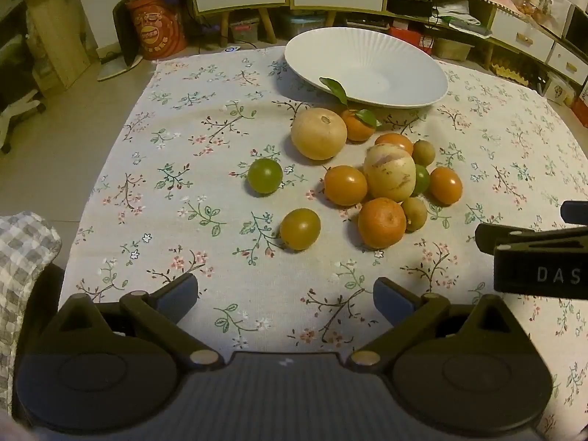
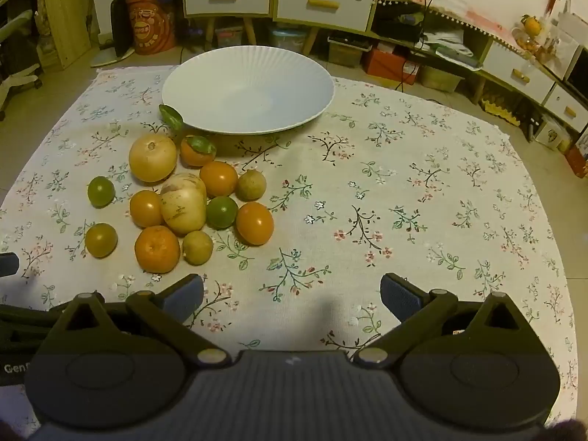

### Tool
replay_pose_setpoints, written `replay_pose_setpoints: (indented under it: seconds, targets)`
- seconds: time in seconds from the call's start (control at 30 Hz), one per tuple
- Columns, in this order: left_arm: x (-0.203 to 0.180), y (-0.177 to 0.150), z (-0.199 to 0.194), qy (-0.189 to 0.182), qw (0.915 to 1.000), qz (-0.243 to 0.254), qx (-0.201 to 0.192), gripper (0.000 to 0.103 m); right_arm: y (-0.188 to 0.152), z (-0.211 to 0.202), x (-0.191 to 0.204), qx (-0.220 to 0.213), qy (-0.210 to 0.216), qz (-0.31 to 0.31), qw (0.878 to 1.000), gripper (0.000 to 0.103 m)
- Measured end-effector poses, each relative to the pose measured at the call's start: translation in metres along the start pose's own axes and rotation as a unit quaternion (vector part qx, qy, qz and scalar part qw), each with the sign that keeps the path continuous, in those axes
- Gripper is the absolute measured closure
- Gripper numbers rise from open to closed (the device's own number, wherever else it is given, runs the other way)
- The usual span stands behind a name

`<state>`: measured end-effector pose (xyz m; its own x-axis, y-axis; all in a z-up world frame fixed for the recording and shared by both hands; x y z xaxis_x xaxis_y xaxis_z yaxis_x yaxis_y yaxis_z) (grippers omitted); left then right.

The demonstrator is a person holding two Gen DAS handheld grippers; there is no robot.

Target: Organize fruits

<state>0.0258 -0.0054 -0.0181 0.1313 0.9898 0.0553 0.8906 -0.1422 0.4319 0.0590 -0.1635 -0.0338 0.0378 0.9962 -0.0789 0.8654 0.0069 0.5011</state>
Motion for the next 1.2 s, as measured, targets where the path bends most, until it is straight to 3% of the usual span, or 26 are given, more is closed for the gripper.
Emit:
replay_pose_setpoints:
  seconds: [1.2]
  targets:
    - [-0.0012, 0.0006, -0.0001, -0.003, 1.0, 0.001, 0.003, 0.008, -0.0002, 0.0003, -0.0002, 0.002, -0.001, 0.001, 1.0, 0.0]
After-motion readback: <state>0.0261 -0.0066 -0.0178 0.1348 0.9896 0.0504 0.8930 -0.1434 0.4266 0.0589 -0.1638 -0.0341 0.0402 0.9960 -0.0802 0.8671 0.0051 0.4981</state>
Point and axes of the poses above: each gripper's, at about its wrist camera, not at the fingertips, and z roughly the way its jaws point, x to its left, y to its top, the point moved 4 cm from there along z, roughly the way its jaws point, and after that the axes turned 5 degrees about x, right-handed, at the moved point
